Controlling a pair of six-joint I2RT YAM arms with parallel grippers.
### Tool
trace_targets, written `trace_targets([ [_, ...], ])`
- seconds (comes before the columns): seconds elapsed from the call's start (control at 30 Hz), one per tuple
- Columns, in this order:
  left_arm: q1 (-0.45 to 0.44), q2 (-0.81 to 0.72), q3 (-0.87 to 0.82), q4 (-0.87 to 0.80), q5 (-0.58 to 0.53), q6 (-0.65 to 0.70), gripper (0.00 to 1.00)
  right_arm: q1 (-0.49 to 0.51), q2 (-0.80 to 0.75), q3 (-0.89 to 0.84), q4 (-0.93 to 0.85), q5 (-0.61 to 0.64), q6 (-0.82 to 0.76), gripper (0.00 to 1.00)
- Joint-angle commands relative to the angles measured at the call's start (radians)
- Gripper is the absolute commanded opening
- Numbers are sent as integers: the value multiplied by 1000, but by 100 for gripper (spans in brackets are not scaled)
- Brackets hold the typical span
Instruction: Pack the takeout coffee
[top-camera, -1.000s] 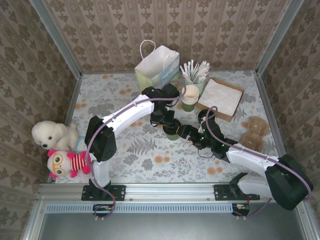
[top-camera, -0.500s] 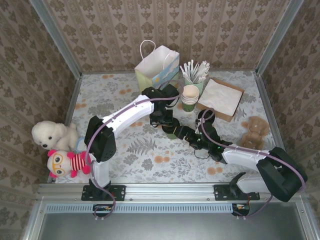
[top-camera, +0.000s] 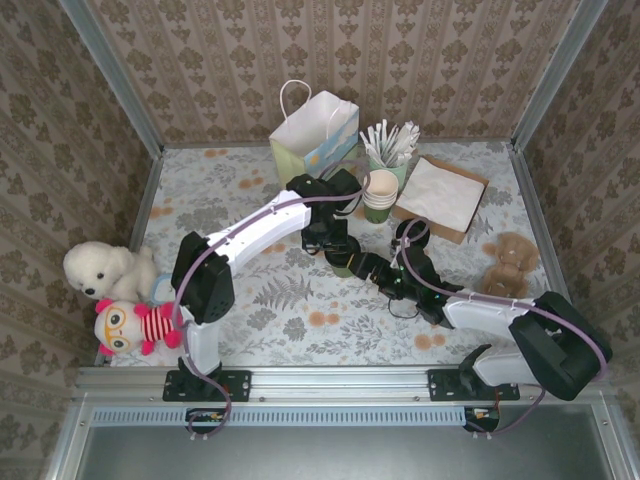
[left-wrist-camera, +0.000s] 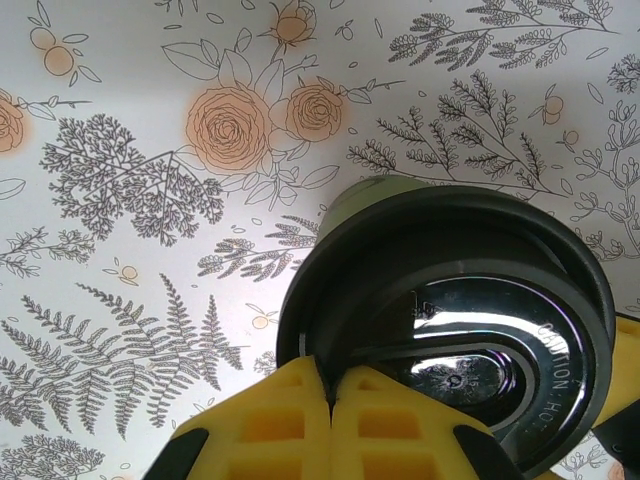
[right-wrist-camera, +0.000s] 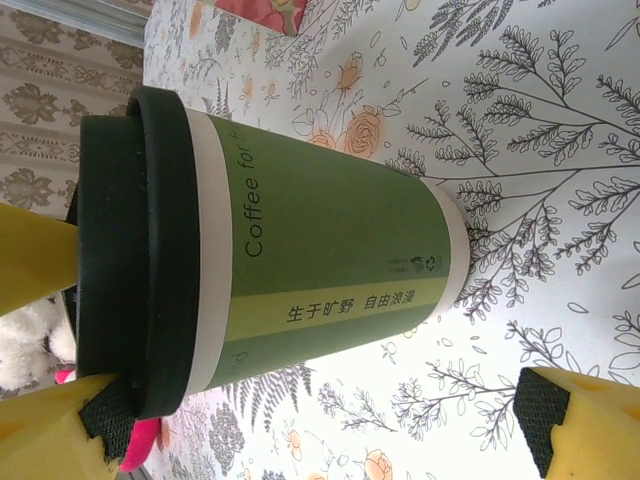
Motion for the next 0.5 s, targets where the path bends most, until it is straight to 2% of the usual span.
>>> trace_targets([
  [0.0,-26,61,-88,-31,48,19,0,3,103,-38,-149,32,-41,98],
  [0.23,-27,115,-234,-5,49,44,0,-7,152,-18,-195,17,-28,98],
  [0.33,-28,112,-199,-28,-4,74,0,-12,124,-12,-203,-10,-25,98],
  [0.47,-15,96,-97,-46,-30,154,0,-54,-3,47,-256,-104,-22,99],
])
